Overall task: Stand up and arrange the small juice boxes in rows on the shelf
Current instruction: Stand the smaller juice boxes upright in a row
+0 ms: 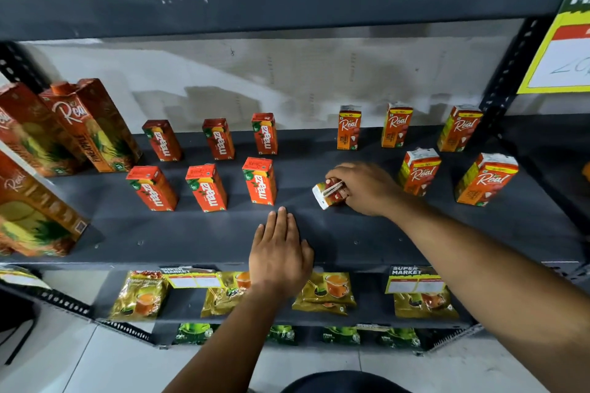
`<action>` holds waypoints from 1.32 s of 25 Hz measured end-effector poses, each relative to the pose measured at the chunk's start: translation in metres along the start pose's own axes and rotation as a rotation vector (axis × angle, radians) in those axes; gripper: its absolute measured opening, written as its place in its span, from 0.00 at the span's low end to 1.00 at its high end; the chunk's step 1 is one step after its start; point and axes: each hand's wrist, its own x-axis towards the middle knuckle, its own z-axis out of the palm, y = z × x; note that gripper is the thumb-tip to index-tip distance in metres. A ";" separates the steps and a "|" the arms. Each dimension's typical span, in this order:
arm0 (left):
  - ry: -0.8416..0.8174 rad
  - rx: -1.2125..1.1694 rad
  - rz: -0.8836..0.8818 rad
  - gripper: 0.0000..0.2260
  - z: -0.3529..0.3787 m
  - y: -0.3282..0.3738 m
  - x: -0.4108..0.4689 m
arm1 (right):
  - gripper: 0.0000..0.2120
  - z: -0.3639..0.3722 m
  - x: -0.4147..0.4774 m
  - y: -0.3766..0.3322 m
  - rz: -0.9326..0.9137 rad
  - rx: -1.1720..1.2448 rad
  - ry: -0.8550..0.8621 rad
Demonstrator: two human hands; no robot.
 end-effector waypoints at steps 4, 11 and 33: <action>-0.001 0.004 -0.007 0.31 -0.001 0.001 0.000 | 0.27 0.015 -0.012 -0.013 0.329 0.462 0.415; 0.002 0.002 -0.014 0.31 -0.002 0.003 -0.001 | 0.30 0.053 -0.017 -0.034 0.646 0.746 0.688; 0.002 -0.046 0.008 0.28 0.002 -0.002 -0.002 | 0.20 -0.080 0.008 -0.010 -0.214 -0.382 -0.218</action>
